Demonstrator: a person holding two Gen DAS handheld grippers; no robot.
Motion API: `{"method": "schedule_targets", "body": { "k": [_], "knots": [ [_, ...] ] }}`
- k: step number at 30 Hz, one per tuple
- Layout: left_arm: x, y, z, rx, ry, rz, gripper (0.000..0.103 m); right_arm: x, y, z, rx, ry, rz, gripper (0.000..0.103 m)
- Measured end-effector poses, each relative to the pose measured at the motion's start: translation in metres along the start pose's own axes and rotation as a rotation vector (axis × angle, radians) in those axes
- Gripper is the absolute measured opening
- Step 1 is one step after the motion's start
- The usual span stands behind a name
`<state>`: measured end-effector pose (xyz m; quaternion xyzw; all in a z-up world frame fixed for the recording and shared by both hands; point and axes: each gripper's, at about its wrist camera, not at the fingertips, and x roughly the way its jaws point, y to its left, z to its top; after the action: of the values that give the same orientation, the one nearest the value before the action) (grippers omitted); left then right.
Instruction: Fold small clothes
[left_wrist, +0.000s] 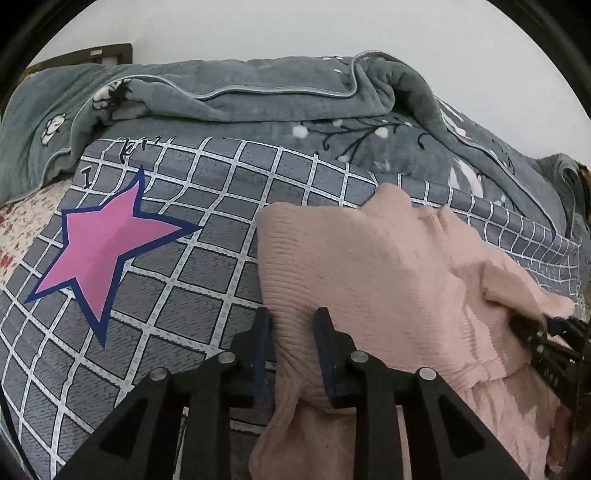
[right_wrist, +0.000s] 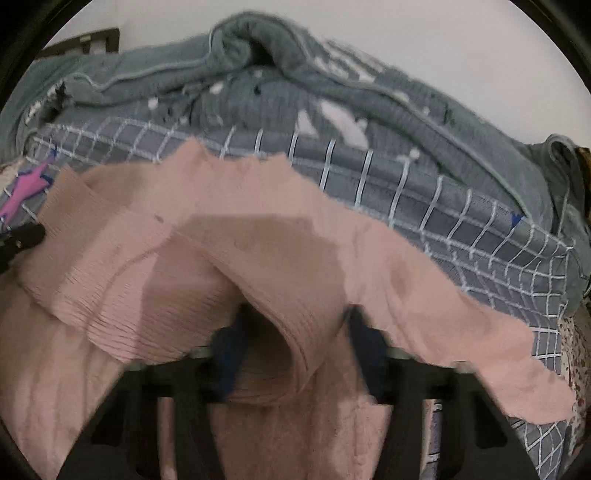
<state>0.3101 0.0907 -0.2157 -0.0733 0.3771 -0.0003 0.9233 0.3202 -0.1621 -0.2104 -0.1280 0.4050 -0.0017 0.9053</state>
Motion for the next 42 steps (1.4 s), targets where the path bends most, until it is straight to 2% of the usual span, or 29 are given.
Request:
{"method": "schedule_targets", "body": {
  "k": [1,2,4,6,7,8,9,13,17,20,21,24,25,29,34,36,39,42],
  "knots": [
    [0.0,-0.001,0.0,0.005,-0.002,0.002,0.024,0.001,-0.004,-0.001,0.013,0.005,0.004,0.007],
    [0.001,-0.002,0.0,0.007,-0.002,0.005,0.024,0.0,-0.009,-0.002,0.039,-0.001,0.009,0.007],
    [0.002,-0.003,0.001,0.014,0.001,0.001,0.027,-0.012,-0.033,-0.002,0.134,-0.039,0.074,0.007],
    [0.002,-0.004,0.001,0.016,0.001,0.004,0.028,-0.021,-0.056,-0.008,0.193,-0.058,0.081,0.009],
    [0.002,-0.004,0.0,0.016,0.003,0.002,0.029,-0.023,-0.062,-0.012,0.196,-0.056,0.064,0.014],
    [0.003,-0.003,0.0,0.013,0.007,0.003,0.029,-0.024,-0.067,-0.015,0.197,-0.05,0.05,0.023],
    [0.003,-0.003,0.0,0.01,0.009,0.005,0.032,-0.024,-0.074,-0.02,0.211,-0.042,0.042,0.026],
    [0.006,0.002,0.0,-0.009,0.022,0.003,0.053,-0.028,-0.098,-0.033,0.283,-0.034,0.051,0.03],
    [0.008,0.004,0.0,-0.027,0.031,-0.003,0.053,-0.035,-0.113,-0.041,0.276,-0.052,0.002,0.031],
    [0.01,0.002,0.0,-0.026,0.038,0.014,0.053,-0.035,-0.124,-0.052,0.286,-0.039,0.01,0.031],
    [0.009,0.0,0.0,-0.019,0.036,0.025,0.052,-0.035,-0.129,-0.055,0.295,-0.033,0.014,0.031],
    [0.009,-0.007,0.0,0.027,0.028,0.011,0.018,-0.041,-0.139,-0.064,0.324,-0.042,0.025,0.031],
    [0.005,-0.01,0.0,0.036,0.002,0.033,0.013,-0.043,-0.14,-0.065,0.322,-0.048,0.03,0.032],
    [-0.007,0.001,0.003,-0.024,-0.068,0.047,0.011,-0.047,-0.134,-0.069,0.277,-0.068,0.019,0.035],
    [0.002,0.013,0.004,-0.072,-0.022,0.042,0.01,-0.051,-0.133,-0.072,0.249,-0.076,0.025,0.039],
    [0.002,0.011,0.003,-0.067,-0.018,0.057,0.015,-0.053,-0.137,-0.073,0.258,-0.08,0.024,0.044],
    [0.005,0.01,0.002,-0.066,-0.006,0.105,0.036,-0.059,-0.147,-0.075,0.27,-0.093,0.006,0.05],
    [0.004,0.012,0.001,-0.075,-0.005,0.101,0.061,-0.069,-0.164,-0.077,0.286,-0.12,-0.025,0.056]
  ]
}}
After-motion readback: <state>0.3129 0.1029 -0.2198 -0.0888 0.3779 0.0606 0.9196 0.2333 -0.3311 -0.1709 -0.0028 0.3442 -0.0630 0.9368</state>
